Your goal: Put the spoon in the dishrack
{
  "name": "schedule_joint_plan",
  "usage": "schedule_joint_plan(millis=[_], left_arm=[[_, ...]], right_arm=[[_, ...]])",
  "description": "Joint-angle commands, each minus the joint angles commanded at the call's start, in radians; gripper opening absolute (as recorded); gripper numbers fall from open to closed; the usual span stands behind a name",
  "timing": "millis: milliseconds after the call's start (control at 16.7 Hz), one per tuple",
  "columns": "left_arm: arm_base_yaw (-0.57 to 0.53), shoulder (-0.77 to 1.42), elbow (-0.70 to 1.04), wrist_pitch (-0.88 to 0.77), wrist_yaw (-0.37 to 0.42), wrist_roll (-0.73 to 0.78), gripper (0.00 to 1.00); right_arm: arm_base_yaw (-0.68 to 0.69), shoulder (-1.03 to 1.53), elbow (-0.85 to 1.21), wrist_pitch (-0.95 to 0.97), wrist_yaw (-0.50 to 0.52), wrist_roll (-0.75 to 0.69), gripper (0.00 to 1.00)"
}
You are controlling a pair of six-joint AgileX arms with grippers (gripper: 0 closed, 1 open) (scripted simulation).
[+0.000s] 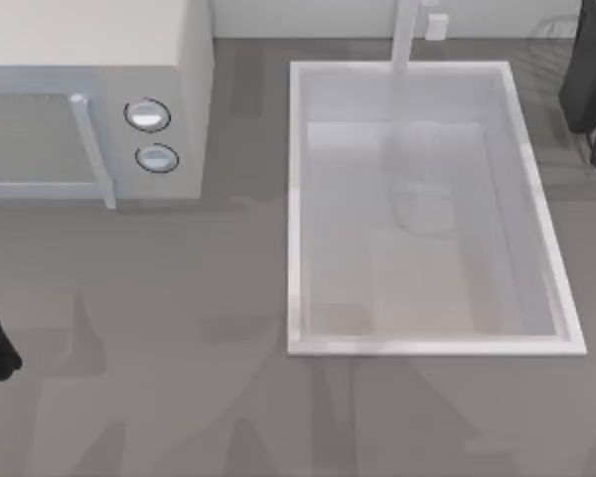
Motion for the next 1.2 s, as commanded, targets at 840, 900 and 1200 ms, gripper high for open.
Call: schedule_joint_plan(millis=[840, 900, 1200], left_arm=[[0.000, 0.000, 0.000, 0.000, 0.000, 0.000, 1.00], [0.000, 0.000, 0.000, 0.000, 0.000, 0.000, 1.00], [0.000, 0.000, 0.000, 0.000, 0.000, 0.000, 1.00]], right_arm=[[0.285, 0.688, -0.164, 0.854, 0.296, -0.003, 0.00], [0.289, 0.694, -0.167, 0.862, 0.300, -0.003, 0.00], [0.289, 0.694, -0.167, 0.862, 0.300, -0.003, 0.08]])
